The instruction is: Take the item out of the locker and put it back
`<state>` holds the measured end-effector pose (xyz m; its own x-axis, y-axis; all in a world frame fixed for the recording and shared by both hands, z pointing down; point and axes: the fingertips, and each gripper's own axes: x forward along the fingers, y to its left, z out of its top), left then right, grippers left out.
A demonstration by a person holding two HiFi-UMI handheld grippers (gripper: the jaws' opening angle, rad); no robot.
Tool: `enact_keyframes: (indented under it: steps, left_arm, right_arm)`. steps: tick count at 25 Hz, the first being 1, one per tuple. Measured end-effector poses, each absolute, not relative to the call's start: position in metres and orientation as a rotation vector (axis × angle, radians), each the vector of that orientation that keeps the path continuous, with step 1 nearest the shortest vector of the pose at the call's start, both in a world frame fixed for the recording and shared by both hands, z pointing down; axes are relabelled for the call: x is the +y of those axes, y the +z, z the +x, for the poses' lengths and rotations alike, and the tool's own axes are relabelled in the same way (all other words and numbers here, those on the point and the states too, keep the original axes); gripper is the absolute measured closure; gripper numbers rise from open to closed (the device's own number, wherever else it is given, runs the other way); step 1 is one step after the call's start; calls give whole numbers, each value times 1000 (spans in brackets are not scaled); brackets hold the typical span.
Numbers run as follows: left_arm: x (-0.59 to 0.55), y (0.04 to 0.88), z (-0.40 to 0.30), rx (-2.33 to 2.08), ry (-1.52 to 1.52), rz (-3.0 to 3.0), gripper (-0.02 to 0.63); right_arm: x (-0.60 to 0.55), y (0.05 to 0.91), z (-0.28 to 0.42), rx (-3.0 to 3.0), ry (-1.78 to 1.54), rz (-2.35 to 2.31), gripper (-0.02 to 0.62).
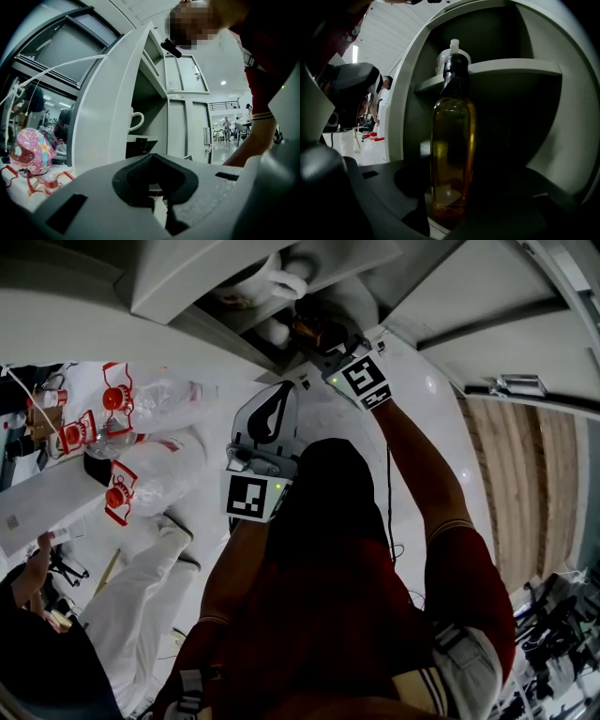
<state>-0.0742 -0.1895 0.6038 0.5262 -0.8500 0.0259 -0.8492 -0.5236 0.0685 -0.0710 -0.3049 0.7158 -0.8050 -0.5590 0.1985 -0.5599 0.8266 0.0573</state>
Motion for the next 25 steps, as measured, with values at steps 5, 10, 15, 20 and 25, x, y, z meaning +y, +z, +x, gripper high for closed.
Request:
enact_keyframes:
  steps: [5,10,15,20,25]
  left_arm:
    - [-190,601,-72,-1479,-15,2674,600]
    - [-189,601,-72,-1463,-11,2690,600]
    - [-188,597,-74,-1463,-4,2681,600]
    - [-185,590,-72,-1450,-3,2689,600]
    - [-183,580,-70,-1445,0,2684,600]
  right_arm:
    - [-304,714,-73,-2801,44,842,390]
    - [-304,709,-74,-2801,32,840,365]
    - [-301,703,-70,-2800,27,848,357]
    - [-298,693,-62,-2792,23,867,348]
    - [-289,683,-51,-2778,22,875,347]
